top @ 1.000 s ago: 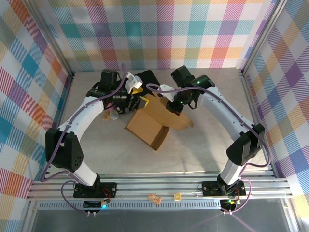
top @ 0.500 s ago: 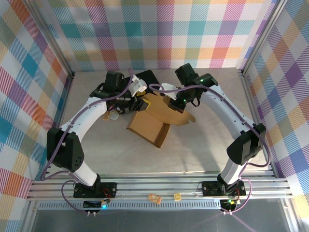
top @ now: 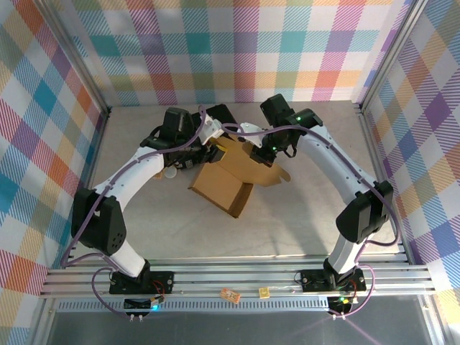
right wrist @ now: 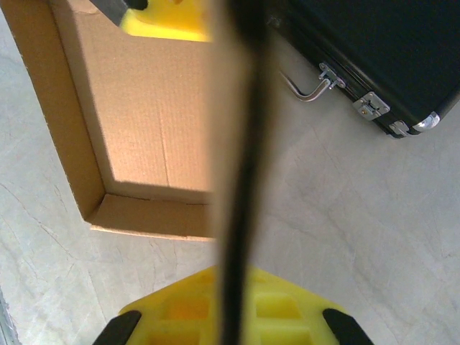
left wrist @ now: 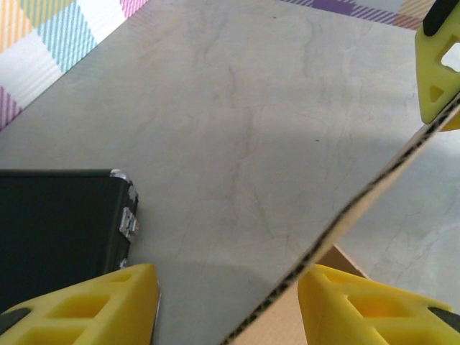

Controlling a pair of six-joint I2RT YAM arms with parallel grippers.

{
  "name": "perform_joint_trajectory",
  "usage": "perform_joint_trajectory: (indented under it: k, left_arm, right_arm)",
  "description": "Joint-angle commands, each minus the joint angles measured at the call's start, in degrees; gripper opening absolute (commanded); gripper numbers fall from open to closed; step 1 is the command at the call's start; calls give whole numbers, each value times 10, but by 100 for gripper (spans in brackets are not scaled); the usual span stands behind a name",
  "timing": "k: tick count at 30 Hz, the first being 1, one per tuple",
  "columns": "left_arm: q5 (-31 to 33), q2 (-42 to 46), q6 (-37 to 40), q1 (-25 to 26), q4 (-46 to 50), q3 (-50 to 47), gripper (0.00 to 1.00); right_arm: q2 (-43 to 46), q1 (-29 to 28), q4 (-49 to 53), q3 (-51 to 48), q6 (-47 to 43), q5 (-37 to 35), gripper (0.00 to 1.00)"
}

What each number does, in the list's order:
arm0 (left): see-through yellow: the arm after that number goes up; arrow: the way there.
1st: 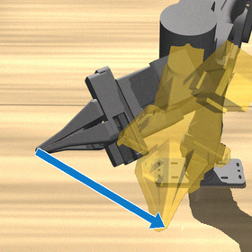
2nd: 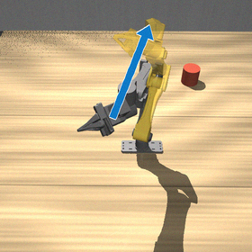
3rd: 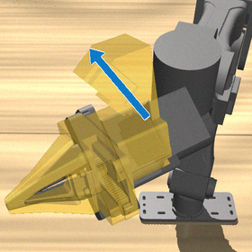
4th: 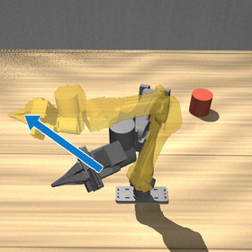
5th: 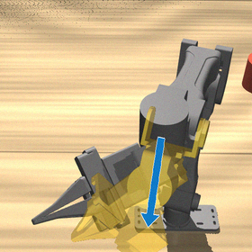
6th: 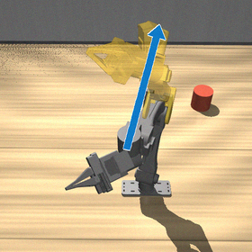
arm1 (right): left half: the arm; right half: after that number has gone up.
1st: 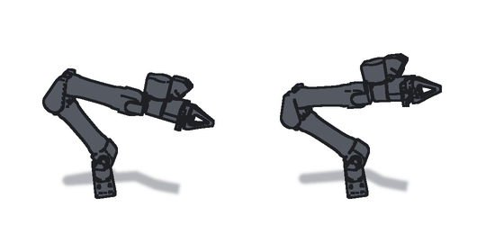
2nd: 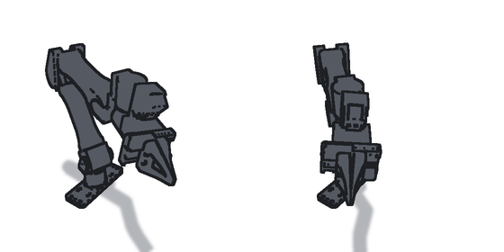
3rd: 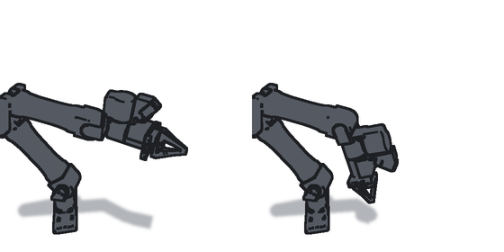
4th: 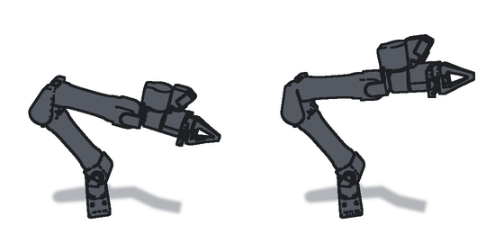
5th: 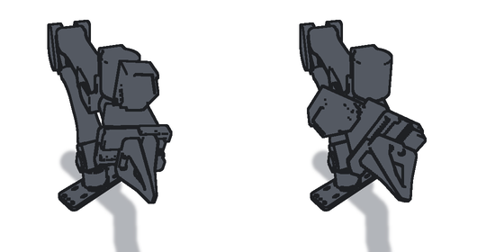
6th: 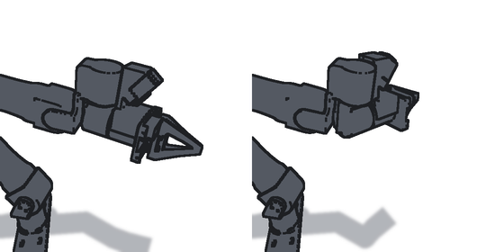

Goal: Fold the paper box

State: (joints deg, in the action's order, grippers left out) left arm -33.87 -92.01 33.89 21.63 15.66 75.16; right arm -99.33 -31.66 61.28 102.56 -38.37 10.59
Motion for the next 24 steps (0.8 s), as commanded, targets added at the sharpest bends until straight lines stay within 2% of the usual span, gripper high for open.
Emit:
perform_joint_trajectory:
  k: [1, 5, 7, 9, 15, 20, 24]
  left_arm:
    - [42, 34, 0, 6, -52, -17, 54]
    - [50, 37, -3, 7, -53, -17, 50]
    - [41, 38, 0, 6, -47, -15, 38]
    - [37, 39, -2, 6, -44, -14, 34]
    - [51, 49, 3, 6, -42, -25, 37]
    - [40, 48, 2, 7, -34, -22, 15]
    - [51, 49, -7, 7, -41, -29, 10]
  right_arm:
    - [-6, -1, -13, 19, 1, 29, 0]
    - [-7, -1, -13, 19, 5, 28, 0]
    - [-6, 0, -14, 18, 6, 27, 0]
    - [-6, 0, -14, 17, 7, 25, 0]
    - [-5, 3, -16, 13, 9, 20, 0]
    - [-6, 3, -16, 18, 15, 25, 0]
    - [-6, 3, -17, 23, 24, 28, 0]
